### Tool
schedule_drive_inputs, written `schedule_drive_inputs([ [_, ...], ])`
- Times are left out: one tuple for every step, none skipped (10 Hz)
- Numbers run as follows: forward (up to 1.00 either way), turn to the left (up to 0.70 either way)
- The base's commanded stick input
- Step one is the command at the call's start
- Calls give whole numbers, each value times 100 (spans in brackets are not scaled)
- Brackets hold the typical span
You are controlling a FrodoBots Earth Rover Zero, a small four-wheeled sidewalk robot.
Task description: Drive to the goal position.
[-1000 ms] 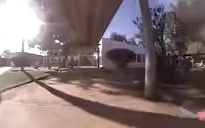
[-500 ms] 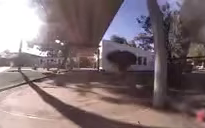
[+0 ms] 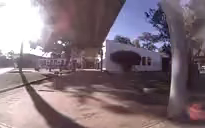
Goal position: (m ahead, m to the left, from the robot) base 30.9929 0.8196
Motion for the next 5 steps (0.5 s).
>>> schedule_drive_inputs([
  [70, 0],
  [70, 0],
  [70, 0],
  [70, 0],
  [70, 0],
])
